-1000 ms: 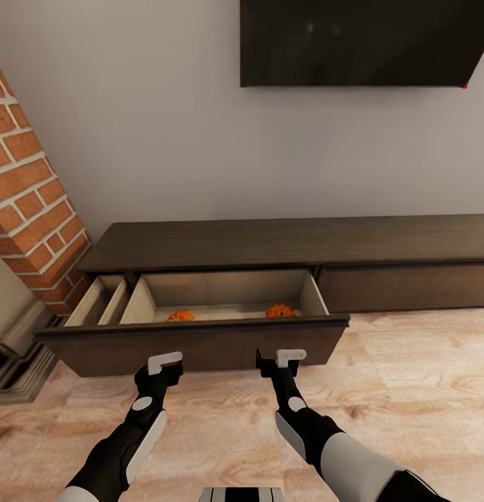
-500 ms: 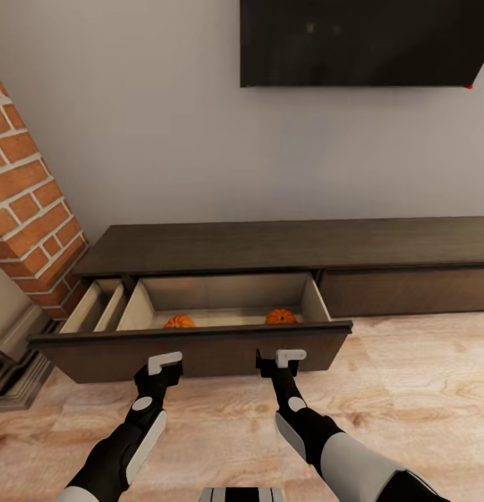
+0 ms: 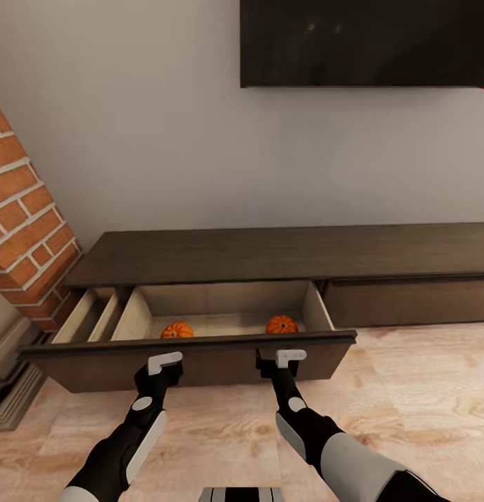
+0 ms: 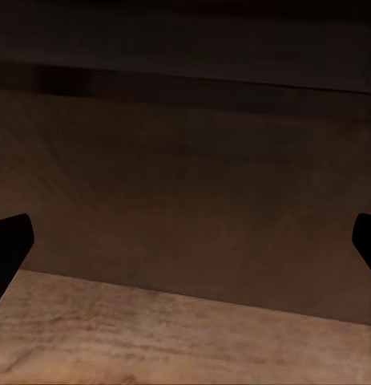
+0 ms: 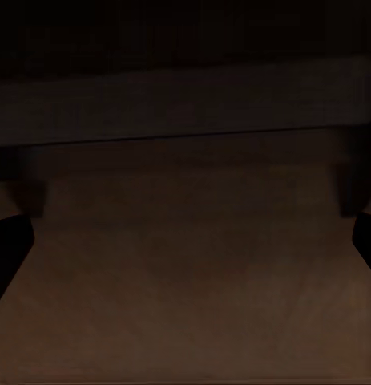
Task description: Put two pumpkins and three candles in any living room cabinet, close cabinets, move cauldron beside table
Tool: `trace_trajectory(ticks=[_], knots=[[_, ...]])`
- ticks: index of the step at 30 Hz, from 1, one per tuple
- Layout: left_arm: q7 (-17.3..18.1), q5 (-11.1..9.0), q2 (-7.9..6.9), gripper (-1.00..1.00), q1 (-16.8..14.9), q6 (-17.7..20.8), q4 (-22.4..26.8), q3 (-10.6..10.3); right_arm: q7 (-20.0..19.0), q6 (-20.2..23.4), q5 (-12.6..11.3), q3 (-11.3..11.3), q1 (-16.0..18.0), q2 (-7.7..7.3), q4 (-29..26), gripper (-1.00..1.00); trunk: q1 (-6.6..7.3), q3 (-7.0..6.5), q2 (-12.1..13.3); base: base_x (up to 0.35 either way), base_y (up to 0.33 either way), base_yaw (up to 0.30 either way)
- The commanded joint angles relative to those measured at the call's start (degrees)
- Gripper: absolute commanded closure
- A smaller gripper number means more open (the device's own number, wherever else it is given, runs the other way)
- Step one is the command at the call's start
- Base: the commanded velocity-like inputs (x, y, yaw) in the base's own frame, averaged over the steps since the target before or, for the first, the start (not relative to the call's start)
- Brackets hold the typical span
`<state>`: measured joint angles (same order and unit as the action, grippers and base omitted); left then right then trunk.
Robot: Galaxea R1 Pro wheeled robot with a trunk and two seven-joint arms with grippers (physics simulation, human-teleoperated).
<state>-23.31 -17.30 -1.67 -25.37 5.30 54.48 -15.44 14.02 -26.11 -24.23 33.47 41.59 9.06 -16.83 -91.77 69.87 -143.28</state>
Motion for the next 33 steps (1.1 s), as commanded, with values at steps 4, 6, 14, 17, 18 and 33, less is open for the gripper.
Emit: trace_trajectory(ticks=[4,6,14,17,18,33], knots=[[-0.51,-0.35,-0.09,-1.00,-0.03,0.24,0.10,-0.29,0.48,-0.17,-0.29,0.46,0.07,-0.03,0.00,-1.00,-0.01,0.04,-0.02,0.202,0.000,0.000],[-0.51,-0.36,-0.09,-1.00,-0.03,0.24,0.10,-0.29,0.48,-0.17,-0.29,0.46,0.07,-0.01,0.03,-1.00,-0.01,0.04,-0.02,0.202,0.000,0.000],[-0.51,-0.34,-0.09,-1.00,-0.03,0.24,0.10,-0.29,0.47,-0.17,-0.29,0.46,0.07,-0.01,0.04,-1.00,-0.01,0.04,-0.02,0.202,0.000,0.000],[-0.51,-0.30,-0.09,-1.00,-0.03,0.24,0.10,-0.29,0.48,-0.17,-0.29,0.46,0.07,-0.01,0.05,-1.00,-0.01,0.04,-0.02,0.202,0.000,0.000],[-0.51,-0.29,-0.09,-1.00,-0.03,0.24,0.10,-0.29,0.48,-0.17,-0.29,0.46,0.07,-0.01,0.05,-1.00,-0.01,0.04,-0.02,0.202,0.000,0.000],[-0.51,-0.28,-0.09,-1.00,-0.03,0.24,0.10,-0.29,0.39,-0.17,-0.29,0.46,0.07,-0.01,0.05,-1.00,-0.01,0.04,-0.02,0.191,0.000,0.000]])
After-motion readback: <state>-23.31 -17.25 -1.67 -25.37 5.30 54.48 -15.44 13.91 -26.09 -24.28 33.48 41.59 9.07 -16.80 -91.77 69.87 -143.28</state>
